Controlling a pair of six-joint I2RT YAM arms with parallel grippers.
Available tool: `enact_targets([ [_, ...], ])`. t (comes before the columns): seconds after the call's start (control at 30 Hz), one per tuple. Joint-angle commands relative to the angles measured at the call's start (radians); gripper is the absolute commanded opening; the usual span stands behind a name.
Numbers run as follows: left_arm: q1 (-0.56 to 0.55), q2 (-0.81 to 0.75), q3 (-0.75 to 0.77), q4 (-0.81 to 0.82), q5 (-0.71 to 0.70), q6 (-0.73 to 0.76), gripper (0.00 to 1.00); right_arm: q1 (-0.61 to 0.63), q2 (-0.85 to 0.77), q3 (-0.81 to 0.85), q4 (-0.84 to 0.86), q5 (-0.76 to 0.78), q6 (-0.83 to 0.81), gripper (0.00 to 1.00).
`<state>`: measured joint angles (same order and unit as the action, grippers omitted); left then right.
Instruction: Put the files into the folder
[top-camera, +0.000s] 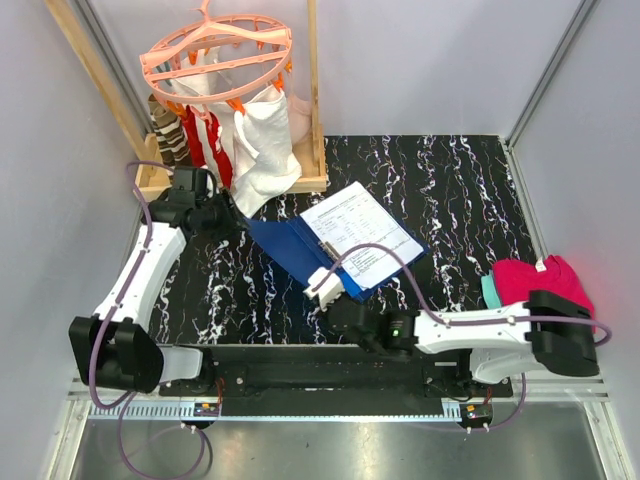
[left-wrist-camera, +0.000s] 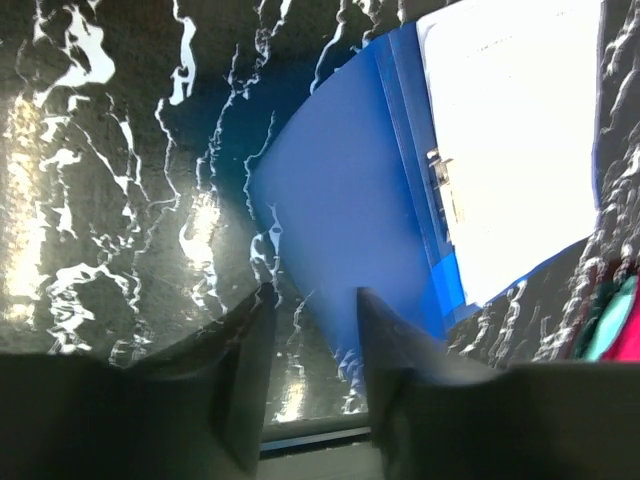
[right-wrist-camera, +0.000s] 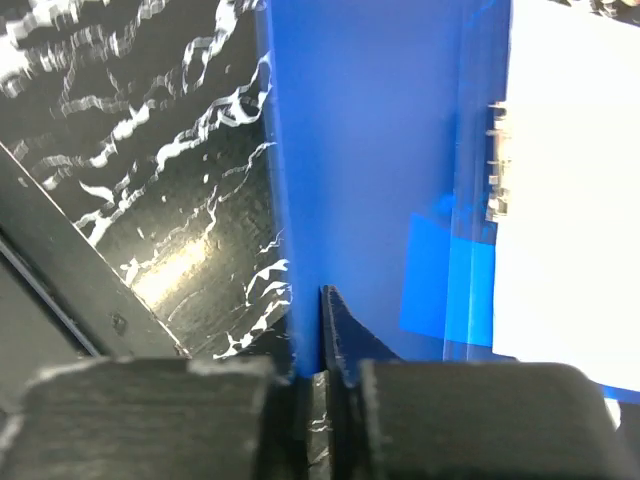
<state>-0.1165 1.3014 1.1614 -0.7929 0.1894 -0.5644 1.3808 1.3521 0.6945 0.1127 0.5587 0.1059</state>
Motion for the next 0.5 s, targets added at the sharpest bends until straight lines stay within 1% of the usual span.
enact_targets([
  [0.0, -0.002, -0.112, 0.035, 0.052, -0.041, 0.087, 0.6, -0.005, -0.146, -0.059, 0.055, 0.064, 0.165, 0.0],
  [0.07, -0.003, -0.137, 0.046, 0.057, -0.08, 0.138, 0.7, -0.017, -0.21, -0.082, 0.018, 0.057, 0.242, 0.0],
  [0.13, -0.003, -0.171, 0.057, 0.05, -0.12, 0.173, 0.75, -0.026, -0.258, -0.122, -0.004, 0.037, 0.294, 0.0],
  [0.17, -0.002, -0.18, 0.066, 0.05, -0.152, 0.182, 0.83, -0.046, -0.305, -0.137, -0.01, 0.026, 0.351, 0.0],
  [0.2, -0.002, -0.2, 0.069, 0.046, -0.163, 0.189, 0.85, -0.058, -0.332, -0.163, -0.016, 0.001, 0.379, 0.0],
  [0.27, -0.002, -0.217, 0.072, 0.046, -0.171, 0.195, 0.87, -0.116, -0.393, -0.188, -0.044, -0.037, 0.467, 0.0],
  [0.33, -0.002, -0.238, 0.069, 0.044, -0.168, 0.195, 0.9, -0.166, -0.428, -0.222, -0.071, -0.089, 0.523, 0.0],
  [0.37, -0.003, -0.254, 0.066, 0.046, -0.151, 0.193, 0.91, -0.228, -0.451, -0.231, -0.08, -0.115, 0.567, 0.0],
  [0.4, -0.002, -0.26, 0.063, 0.049, -0.143, 0.193, 0.93, -0.259, -0.458, -0.237, -0.103, -0.164, 0.586, 0.0],
  [0.47, -0.002, -0.272, 0.047, 0.057, -0.113, 0.192, 0.93, -0.308, -0.469, -0.234, -0.143, -0.196, 0.616, 0.0],
])
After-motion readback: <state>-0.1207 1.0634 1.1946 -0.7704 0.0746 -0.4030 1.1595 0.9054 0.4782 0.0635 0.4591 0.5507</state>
